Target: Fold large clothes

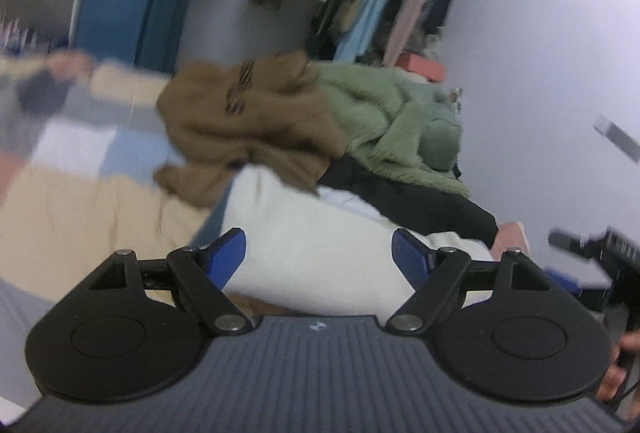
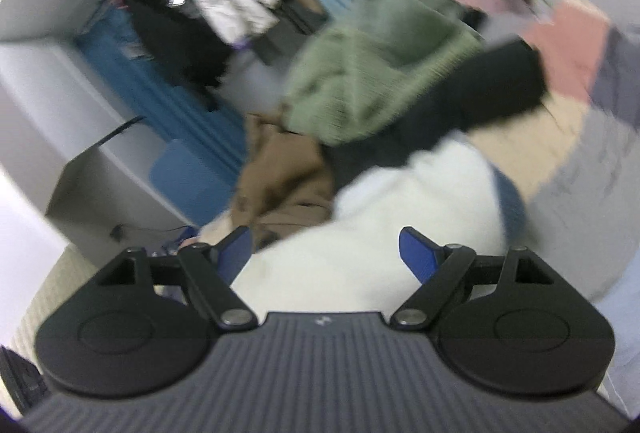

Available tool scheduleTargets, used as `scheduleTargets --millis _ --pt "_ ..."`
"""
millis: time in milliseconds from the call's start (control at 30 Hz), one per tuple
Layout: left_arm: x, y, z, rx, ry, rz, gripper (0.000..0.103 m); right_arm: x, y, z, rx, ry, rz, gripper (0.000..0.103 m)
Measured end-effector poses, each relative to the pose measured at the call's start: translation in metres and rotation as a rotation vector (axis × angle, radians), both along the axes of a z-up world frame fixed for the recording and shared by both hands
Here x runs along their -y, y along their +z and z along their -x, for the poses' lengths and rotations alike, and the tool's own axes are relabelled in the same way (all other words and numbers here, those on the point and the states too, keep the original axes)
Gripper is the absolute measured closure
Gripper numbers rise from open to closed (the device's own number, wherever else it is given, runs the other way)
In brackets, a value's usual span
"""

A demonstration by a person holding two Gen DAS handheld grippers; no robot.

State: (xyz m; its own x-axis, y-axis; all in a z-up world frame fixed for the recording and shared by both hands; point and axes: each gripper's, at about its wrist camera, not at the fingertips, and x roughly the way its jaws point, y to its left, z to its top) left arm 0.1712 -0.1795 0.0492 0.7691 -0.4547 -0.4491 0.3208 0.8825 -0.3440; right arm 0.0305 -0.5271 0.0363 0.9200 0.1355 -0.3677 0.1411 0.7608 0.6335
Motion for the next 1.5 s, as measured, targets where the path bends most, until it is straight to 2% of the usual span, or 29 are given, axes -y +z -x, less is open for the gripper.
scheduleTargets --millis 200,433,567,800,867,1000,1167,1500 --pt "-0.007 0.038 0.058 0.112 -0.040 -0.053 0.019 -0.054 0.055 0.033 0.096 0.063 0.194 0.020" --pt "-0.016 0.051 0.120 0.212 -0.058 -0.098 0.019 -0.104 0.071 0.072 0.156 0.113 0.333 0.020" --pt "-0.026 0.047 0.145 0.243 -0.040 -0.101 0.019 -0.125 0.066 0.088 0.165 0.124 0.379 0.020" --pt "-0.045 0.028 0.171 0.229 -0.008 -0.093 0.019 -0.147 0.054 0.108 0.159 0.116 0.435 0.020" --pt "-0.048 0.021 0.171 0.218 -0.021 -0.092 0.019 -0.153 0.050 0.111 0.150 0.112 0.458 0.020" --pt "-0.048 0.009 0.174 0.214 -0.018 -0.140 0.019 -0.163 0.038 0.119 0.118 0.111 0.491 0.021" --pt "-0.050 -0.003 0.172 0.197 -0.021 -0.132 0.019 -0.173 0.022 0.127 0.085 0.107 0.524 0.021" --pt "-0.047 -0.013 0.162 0.179 -0.009 -0.152 0.019 -0.170 -0.001 0.128 0.014 0.072 0.512 0.021"
